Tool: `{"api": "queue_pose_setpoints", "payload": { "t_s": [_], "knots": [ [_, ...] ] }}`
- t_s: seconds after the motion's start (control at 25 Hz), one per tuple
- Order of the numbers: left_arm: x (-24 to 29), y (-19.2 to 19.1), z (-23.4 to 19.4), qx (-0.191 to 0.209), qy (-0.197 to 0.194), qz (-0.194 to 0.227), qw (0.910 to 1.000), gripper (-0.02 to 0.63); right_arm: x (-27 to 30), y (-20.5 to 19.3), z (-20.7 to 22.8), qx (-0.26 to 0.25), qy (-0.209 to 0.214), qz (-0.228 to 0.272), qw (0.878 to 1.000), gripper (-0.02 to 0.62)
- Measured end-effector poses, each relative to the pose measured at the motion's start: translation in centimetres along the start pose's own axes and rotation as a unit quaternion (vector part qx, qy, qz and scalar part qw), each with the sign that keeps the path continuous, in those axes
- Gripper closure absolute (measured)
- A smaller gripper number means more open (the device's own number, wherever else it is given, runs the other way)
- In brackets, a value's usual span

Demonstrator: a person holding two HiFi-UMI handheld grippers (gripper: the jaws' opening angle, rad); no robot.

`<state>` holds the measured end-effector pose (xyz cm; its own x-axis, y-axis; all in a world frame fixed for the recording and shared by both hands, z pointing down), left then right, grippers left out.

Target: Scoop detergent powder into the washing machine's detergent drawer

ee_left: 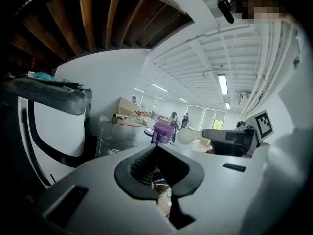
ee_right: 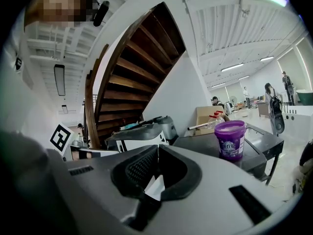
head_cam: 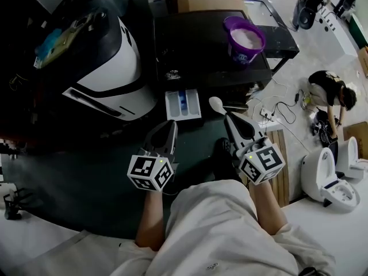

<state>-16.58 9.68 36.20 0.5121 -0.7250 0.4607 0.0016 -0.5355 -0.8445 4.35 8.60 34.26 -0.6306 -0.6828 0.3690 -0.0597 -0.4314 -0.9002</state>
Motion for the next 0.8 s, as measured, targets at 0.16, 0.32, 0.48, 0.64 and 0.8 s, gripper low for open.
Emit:
{"api": "queue_pose_setpoints", "payload": {
  "t_s": [0.16, 0.32, 0.48, 0.64, 0.8],
  "knots": [
    [1.9, 1.3, -0.7, -0.006, 0.008, -0.002, 1.0, 0.594, 1.7, 1.0, 1.7, 0.001, 0.013, -0.011, 1.0, 0.584],
    [3.6, 2.4, -1.1, -0.008, 0.015, -0.006, 0.9998, 0.594, 3.0, 2.0, 3.3, 0.0, 0.025, -0.016, 1.0, 0.584],
    [5.5, 3.4, -1.1, -0.006, 0.021, -0.01, 0.9997, 0.594, 4.1, 2.8, 5.0, 0.0, 0.035, -0.016, 0.999, 0.584],
    [7.5, 4.6, -0.5, -0.005, 0.023, -0.012, 0.9996, 0.594, 4.8, 3.5, 6.9, -0.002, 0.047, -0.017, 0.999, 0.584],
    [9.6, 5.6, 0.3, -0.005, 0.024, -0.013, 0.9996, 0.594, 5.2, 4.3, 8.7, -0.003, 0.055, -0.021, 0.998, 0.584]
  ]
}}
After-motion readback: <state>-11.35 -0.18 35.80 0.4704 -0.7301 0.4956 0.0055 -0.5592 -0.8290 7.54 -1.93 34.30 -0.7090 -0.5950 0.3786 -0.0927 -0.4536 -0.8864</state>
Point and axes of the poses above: the fingertips, and each gripper's own axes: x forward along the fingers, z to its right, y out of its top, the point moved 5 cm from there along -x, backward along the fingers, and after that the axes turned 14 degrees about -z, right-handed, at the moved point
